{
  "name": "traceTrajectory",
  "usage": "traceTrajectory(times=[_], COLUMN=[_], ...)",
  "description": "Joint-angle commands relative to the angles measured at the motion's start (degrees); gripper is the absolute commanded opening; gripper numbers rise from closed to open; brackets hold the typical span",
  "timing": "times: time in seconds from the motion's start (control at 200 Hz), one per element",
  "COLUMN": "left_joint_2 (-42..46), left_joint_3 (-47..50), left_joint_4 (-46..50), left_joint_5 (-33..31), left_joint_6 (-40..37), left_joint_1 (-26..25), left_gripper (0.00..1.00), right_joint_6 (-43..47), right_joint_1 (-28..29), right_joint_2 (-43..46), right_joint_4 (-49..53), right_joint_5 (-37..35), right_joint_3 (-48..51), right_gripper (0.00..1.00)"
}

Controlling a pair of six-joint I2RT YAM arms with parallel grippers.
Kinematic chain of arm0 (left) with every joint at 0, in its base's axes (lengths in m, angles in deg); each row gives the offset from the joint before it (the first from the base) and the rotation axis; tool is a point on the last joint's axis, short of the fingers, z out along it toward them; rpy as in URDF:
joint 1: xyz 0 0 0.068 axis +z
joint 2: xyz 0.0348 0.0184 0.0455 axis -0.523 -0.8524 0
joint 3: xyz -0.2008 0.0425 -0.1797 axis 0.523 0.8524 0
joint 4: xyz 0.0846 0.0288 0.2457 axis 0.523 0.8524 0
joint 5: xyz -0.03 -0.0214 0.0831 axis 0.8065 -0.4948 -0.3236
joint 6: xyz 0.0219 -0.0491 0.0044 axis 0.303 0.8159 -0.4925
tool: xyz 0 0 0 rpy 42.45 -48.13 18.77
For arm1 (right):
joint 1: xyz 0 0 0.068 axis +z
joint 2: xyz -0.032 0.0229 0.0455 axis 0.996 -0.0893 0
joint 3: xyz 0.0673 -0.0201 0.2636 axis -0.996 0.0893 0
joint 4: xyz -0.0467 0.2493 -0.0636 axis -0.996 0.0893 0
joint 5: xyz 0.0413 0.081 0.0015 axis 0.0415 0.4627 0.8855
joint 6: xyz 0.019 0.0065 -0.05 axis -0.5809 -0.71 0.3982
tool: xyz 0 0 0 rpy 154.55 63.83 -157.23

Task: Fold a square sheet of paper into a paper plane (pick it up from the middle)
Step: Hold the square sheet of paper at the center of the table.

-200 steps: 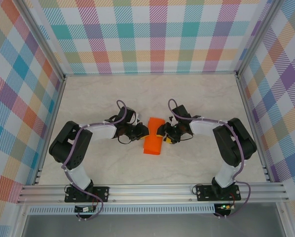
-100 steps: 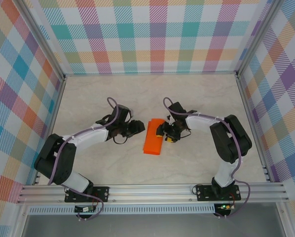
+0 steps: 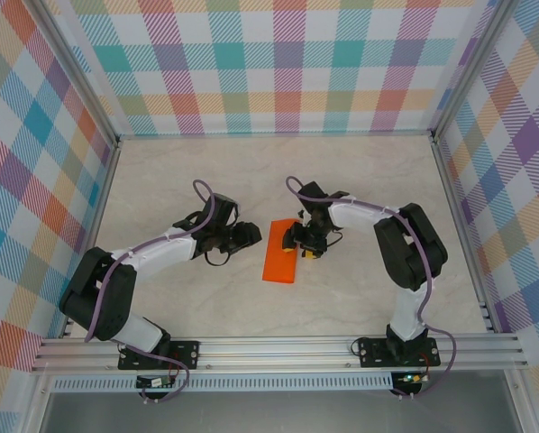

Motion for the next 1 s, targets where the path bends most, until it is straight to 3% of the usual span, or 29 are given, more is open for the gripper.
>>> traceTrajectory(times=[0.0,0.995], left_joint_2=[1.27,2.52], left_joint_3=[0.53,0.81], left_joint_4=[1.25,2.56], left_joint_5=[-0.47,-1.42], left_joint_6=[-0.99,-1.59], left_joint_1=[-0.35,-0.19], left_gripper=[0.46,0.45], right_joint_6=[0.32,-1.15], right_joint_1=[0.56,0.91], right_joint_2=[-2.41,-7.29], right_joint_4=[5.31,10.35], right_joint_5=[-2.58,-6.76], right_joint_3=[-0.55,-3.67], right_gripper=[0.6,0.61])
